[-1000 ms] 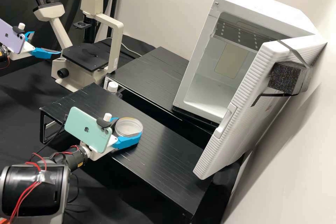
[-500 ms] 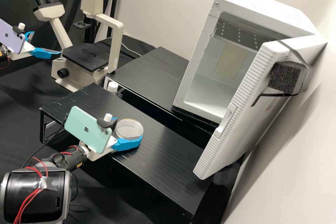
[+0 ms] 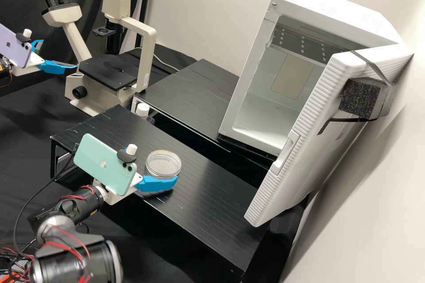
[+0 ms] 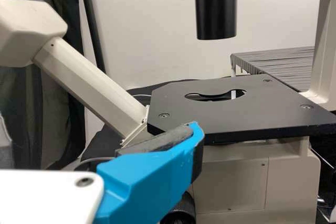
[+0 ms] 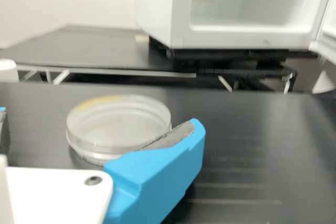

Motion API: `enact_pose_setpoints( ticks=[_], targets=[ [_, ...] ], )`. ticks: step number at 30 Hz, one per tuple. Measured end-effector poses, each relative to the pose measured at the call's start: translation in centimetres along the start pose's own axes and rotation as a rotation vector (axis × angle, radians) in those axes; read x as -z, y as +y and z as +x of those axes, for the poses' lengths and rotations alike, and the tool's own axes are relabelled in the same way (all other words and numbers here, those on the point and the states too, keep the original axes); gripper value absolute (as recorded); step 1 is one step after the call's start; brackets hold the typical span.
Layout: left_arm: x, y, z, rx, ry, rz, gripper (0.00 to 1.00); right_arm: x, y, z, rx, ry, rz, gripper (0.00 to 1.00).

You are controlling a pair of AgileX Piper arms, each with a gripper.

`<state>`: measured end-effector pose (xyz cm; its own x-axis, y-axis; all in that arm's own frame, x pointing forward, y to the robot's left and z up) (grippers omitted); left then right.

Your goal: Move the petri dish to the bench.

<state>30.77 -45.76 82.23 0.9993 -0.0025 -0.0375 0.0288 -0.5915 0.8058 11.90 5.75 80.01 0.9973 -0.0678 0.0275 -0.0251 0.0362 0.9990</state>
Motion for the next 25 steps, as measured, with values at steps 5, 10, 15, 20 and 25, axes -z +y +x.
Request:
enact_pose_setpoints(
  ticks=[5, 10, 15, 20, 25],
  targets=[
    [0.0, 0.0, 0.0, 0.000, 0.000, 0.000, 1.00, -0.2, 1.6, -0.7, -0.044, 0.041, -0.008, 1.00],
    [0.0, 0.0, 0.0, 0.000, 0.000, 0.000, 1.00, -0.4, 2.7, -1.2, -0.090, 0.062, 0.007, 1.00],
    [0.0, 0.0, 0.0, 0.000, 0.000, 0.000, 1.00, -0.2, 2.8, -1.2, -0.097, 0.084, -0.006, 1.00],
    [0.0, 0.0, 0.0, 0.000, 0.000, 0.000, 1.00, 0.3, 2.6, -1.2, -0.080, 0.135, 0.027, 1.00],
    [0.0, 0.0, 0.0, 0.000, 0.000, 0.000, 1.00, 0.6, 2.4, -1.3, -0.054, 0.163, 0.140, 1.00]
  ],
)
